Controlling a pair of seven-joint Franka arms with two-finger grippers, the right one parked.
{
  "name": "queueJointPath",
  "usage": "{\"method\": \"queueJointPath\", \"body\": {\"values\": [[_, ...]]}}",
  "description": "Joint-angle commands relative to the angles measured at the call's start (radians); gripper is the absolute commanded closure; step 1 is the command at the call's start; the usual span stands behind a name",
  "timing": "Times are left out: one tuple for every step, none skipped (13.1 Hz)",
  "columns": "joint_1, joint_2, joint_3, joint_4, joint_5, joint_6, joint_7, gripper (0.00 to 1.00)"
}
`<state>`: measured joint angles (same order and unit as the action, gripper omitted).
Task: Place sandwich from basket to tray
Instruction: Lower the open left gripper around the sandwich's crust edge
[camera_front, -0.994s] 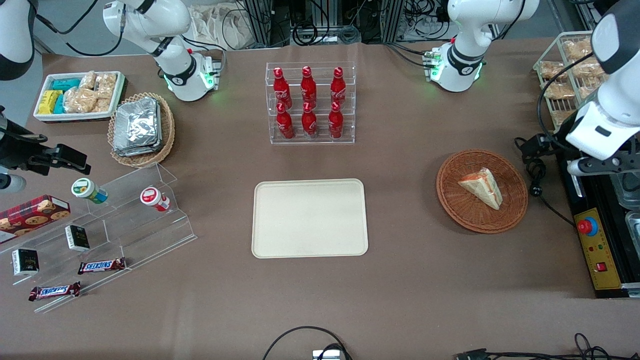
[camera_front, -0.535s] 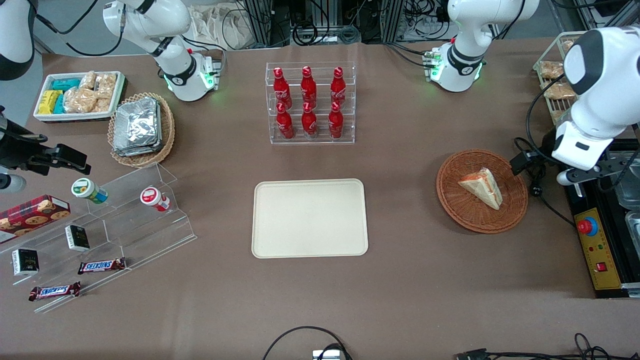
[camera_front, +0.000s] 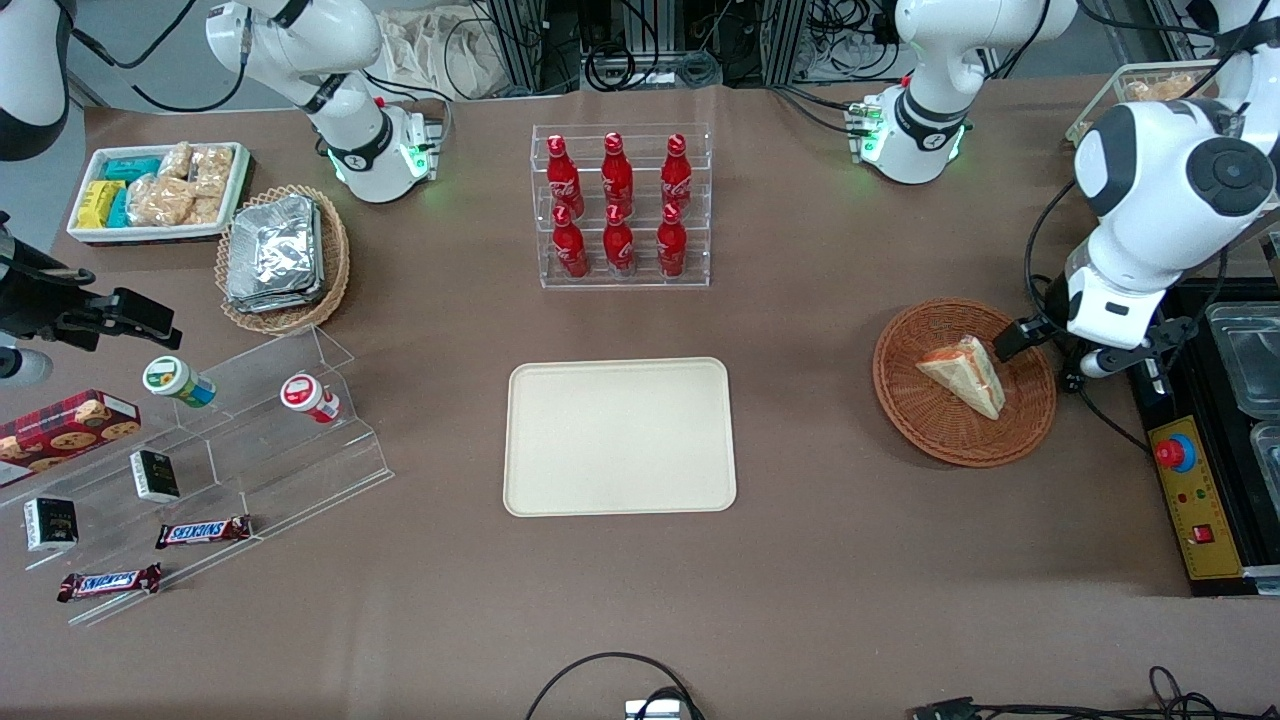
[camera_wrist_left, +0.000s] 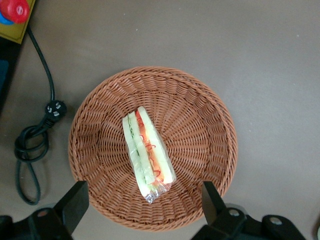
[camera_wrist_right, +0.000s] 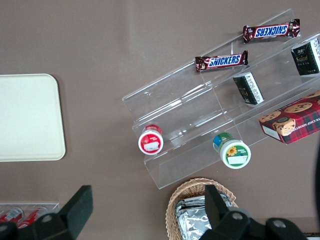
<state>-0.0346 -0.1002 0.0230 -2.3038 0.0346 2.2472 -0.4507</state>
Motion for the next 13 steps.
{"method": "queueJointPath", "body": {"values": [[0.002,-0.033,0.002,-0.109,-0.007,0.107,-0.071,0.00],[0.002,-0.021,0.002,-0.121,-0.005,0.139,-0.097,0.00],[0.002,-0.007,0.002,-0.132,-0.005,0.159,-0.118,0.00],[0.002,0.007,0.002,-0.141,-0.005,0.176,-0.140,0.00],[0.002,0.011,0.002,-0.163,-0.005,0.205,-0.155,0.00],[0.001,0.019,0.002,-0.187,-0.005,0.247,-0.178,0.00],[0.001,0.031,0.000,-0.196,-0.005,0.276,-0.209,0.00],[-0.002,0.048,0.000,-0.198,-0.005,0.291,-0.233,0.00],[-0.002,0.059,0.000,-0.201,-0.005,0.304,-0.246,0.00],[-0.002,0.071,0.000,-0.203,-0.005,0.317,-0.261,0.00],[-0.007,0.088,-0.002,-0.204,-0.005,0.339,-0.287,0.00],[-0.011,0.108,-0.002,-0.204,-0.005,0.356,-0.322,0.00],[-0.013,0.123,-0.006,-0.206,-0.005,0.376,-0.351,0.00]]}}
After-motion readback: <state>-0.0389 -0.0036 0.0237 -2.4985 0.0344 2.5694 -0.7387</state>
